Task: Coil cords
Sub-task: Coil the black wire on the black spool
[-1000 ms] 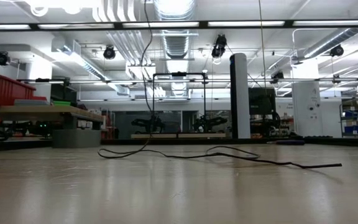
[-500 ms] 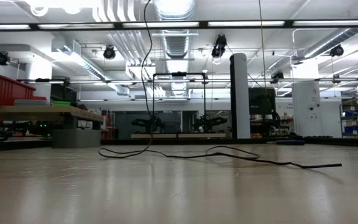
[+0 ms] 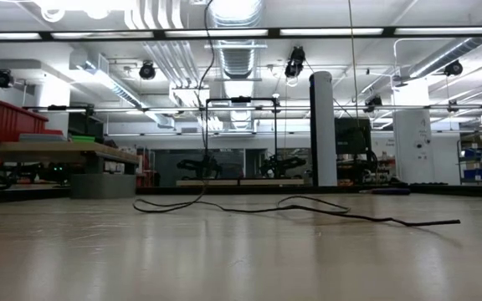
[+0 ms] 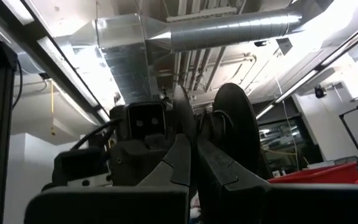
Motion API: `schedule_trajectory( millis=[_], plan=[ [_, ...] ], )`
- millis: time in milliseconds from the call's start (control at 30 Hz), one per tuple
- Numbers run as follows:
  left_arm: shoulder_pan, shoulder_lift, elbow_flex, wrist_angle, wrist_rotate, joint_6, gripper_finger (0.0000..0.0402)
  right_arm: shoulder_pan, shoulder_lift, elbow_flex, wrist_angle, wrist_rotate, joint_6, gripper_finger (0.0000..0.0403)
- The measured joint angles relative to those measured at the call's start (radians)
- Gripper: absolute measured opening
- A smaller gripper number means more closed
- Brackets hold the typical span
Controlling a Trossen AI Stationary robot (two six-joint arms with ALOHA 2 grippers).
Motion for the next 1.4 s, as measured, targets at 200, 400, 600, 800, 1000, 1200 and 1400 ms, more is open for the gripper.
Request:
schedule_trajectory(
  millis=[200,400,600,800,1000,1200,1400],
  plan=[
    [0.0,-0.007,0.0,0.036,0.002,0.037,0.0018,0.0,-0.005,0.002,-0.058,0.002,0.013,0.0],
    [0.0,-0.007,0.0,0.022,-0.01,0.033,0.0004,-0.004,-0.01,0.002,-0.135,0.003,0.012,0.0003],
    [0.0,-0.042,0.001,-0.047,-0.073,0.053,0.0001,-0.009,-0.061,-0.001,-0.479,-0.003,0.099,0.0051],
    [0.027,-0.113,0.016,-0.244,-0.062,0.029,0.0,-0.013,-0.132,0.007,-0.895,-0.002,0.193,0.0102],
    [0.087,-0.141,0.014,-0.535,0.15,-0.086,0.0,-0.013,-0.14,0.055,-1.077,0.027,0.167,0.0121],
    [0.095,-0.127,0.013,-0.808,0.23,-0.067,0.0,-0.013,-0.115,0.15,-1.068,-0.018,0.067,0.012],
    [0.093,-0.094,0.014,-0.73,0.363,0.045,0.0,-0.01,-0.012,0.285,-1.173,-0.066,0.059,0.0112]
  ],
)
